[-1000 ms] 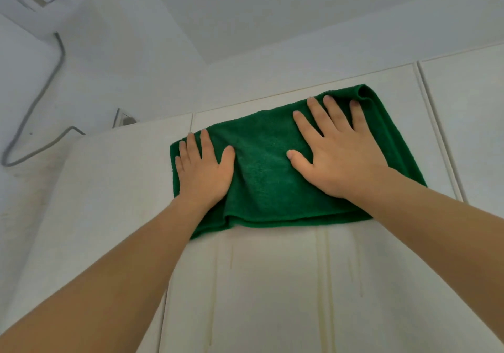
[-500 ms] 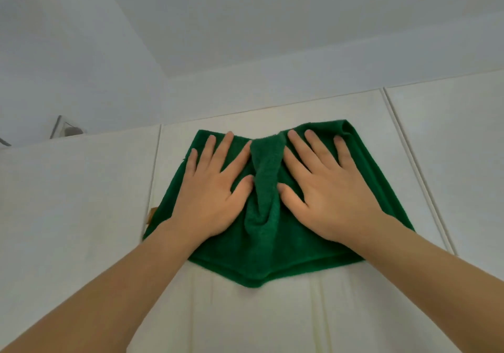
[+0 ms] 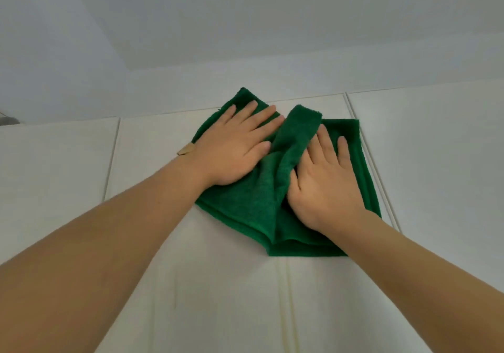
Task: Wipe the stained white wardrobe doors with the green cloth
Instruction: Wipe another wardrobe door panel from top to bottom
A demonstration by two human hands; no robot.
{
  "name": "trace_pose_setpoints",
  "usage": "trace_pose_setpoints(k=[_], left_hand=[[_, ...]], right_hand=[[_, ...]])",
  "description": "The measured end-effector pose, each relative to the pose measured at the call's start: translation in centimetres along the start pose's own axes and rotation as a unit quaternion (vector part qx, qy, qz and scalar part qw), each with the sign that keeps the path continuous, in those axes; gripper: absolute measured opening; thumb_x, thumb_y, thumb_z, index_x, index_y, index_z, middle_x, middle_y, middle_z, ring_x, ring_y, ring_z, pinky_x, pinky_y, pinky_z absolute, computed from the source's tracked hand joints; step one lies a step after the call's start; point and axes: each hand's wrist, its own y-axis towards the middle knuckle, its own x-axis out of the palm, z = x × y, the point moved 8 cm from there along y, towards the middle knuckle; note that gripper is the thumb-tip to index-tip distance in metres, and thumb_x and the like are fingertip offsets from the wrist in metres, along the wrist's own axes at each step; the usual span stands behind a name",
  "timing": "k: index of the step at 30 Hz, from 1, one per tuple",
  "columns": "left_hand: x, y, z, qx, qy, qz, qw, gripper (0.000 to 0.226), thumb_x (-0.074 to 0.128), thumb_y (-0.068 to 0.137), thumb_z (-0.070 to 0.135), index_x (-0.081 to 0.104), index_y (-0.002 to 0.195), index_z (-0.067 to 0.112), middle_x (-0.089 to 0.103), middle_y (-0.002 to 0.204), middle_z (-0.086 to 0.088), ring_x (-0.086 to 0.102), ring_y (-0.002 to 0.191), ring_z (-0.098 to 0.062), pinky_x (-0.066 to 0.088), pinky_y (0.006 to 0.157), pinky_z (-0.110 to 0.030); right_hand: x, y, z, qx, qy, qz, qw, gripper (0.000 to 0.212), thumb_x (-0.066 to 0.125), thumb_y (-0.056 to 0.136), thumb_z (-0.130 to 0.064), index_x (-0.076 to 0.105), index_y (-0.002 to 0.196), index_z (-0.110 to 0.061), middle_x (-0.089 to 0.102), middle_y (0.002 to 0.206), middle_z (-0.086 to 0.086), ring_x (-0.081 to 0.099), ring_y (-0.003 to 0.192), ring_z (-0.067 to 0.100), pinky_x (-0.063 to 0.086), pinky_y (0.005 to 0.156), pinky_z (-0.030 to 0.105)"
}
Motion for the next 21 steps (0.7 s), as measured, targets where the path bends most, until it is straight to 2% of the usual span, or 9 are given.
trace_pose_setpoints(k=[2,5,8,10,12,14,16,18,21], left_hand=[[-0.1,-0.5,-3.6,-0.059,0.011,0.009,0.998,0.057,0.014,0.106,0.048,0.005,0.161,0.035,0.002,0.169,0.009,-0.001,0.156,-0.017,-0.002,0.126,-0.044],[-0.5,-1.1,-7.5,-0.215,-0.012,0.057,0.975,0.058,0.018,0.107,0.045,0.007,0.162,0.03,0.009,0.17,0.002,0.003,0.156,-0.023,0.0,0.126,-0.049],[-0.4,-1.5,-6.5,-0.24,-0.025,0.08,0.967,0.059,0.017,0.107,0.044,0.008,0.162,0.026,0.012,0.169,0.0,0.005,0.156,-0.026,0.0,0.125,-0.053],[-0.2,-2.9,-6.7,-0.267,-0.029,0.096,0.959,0.06,0.018,0.106,0.044,0.01,0.162,0.026,0.012,0.169,-0.001,0.005,0.156,-0.026,0.001,0.125,-0.054],[-0.1,-5.7,-8.6,-0.362,-0.042,0.117,0.924,0.061,0.019,0.104,0.045,0.011,0.162,0.027,0.009,0.169,-0.002,0.003,0.156,-0.027,0.0,0.124,-0.056],[0.1,-8.4,-10.5,-0.455,-0.077,0.117,0.879,0.062,0.02,0.104,0.046,0.008,0.162,0.028,0.002,0.17,-0.003,-0.002,0.156,-0.028,-0.004,0.123,-0.056],[0.1,-9.7,-11.8,-0.469,-0.085,0.108,0.872,0.062,0.023,0.105,0.047,0.009,0.162,0.027,0.001,0.17,-0.003,-0.004,0.156,-0.028,-0.004,0.123,-0.057],[0.0,-9.8,-11.9,-0.446,-0.065,0.106,0.886,0.063,0.026,0.105,0.047,0.009,0.162,0.026,0.002,0.17,-0.004,-0.004,0.156,-0.029,-0.004,0.123,-0.057],[0.0,-9.9,-12.0,-0.441,-0.059,0.118,0.888,0.06,0.023,0.105,0.042,0.01,0.162,0.025,0.002,0.17,-0.005,-0.003,0.156,-0.03,-0.004,0.124,-0.057]], right_hand=[[-0.1,-0.4,0.4,-0.007,-0.017,-0.015,1.0,0.071,0.001,0.094,-0.048,-0.005,0.159,-0.018,-0.005,0.166,0.002,-0.007,0.152,0.022,-0.004,0.123,0.048],[-0.2,1.1,0.6,-0.03,-0.031,-0.034,0.998,0.069,0.002,0.096,-0.049,-0.003,0.159,-0.02,-0.009,0.166,0.0,-0.01,0.152,0.02,-0.005,0.122,0.048],[-0.8,4.8,1.0,-0.075,-0.034,-0.05,0.995,0.06,0.012,0.103,-0.048,0.0,0.158,-0.029,-0.007,0.166,-0.007,-0.009,0.152,0.016,-0.007,0.122,0.049],[-0.9,7.8,1.1,-0.045,-0.033,-0.045,0.997,0.058,0.017,0.103,-0.046,0.004,0.158,-0.033,-0.003,0.166,-0.009,-0.007,0.152,0.016,-0.007,0.121,0.054],[-0.3,9.7,-1.1,0.01,-0.02,-0.04,0.999,0.059,0.018,0.102,-0.044,0.005,0.158,-0.032,-0.001,0.166,-0.01,-0.008,0.152,0.02,-0.009,0.118,0.06],[0.9,9.0,-6.5,-0.031,-0.007,-0.039,0.999,0.059,0.018,0.102,-0.043,0.005,0.159,-0.031,-0.001,0.166,-0.01,-0.009,0.152,0.023,-0.01,0.116,0.063],[2.1,6.8,-12.3,-0.147,-0.006,-0.03,0.989,0.057,0.017,0.103,-0.044,0.006,0.158,-0.033,0.0,0.165,-0.013,-0.007,0.152,0.022,-0.009,0.116,0.064],[2.3,6.0,-13.2,-0.208,-0.016,-0.044,0.977,0.055,0.016,0.104,-0.047,0.006,0.157,-0.038,0.001,0.165,-0.014,-0.006,0.152,0.019,-0.009,0.117,0.062],[0.9,9.0,-7.5,-0.157,-0.043,-0.034,0.986,0.055,0.018,0.103,-0.052,0.008,0.156,-0.042,0.002,0.165,-0.013,-0.003,0.152,0.016,-0.006,0.118,0.06]])
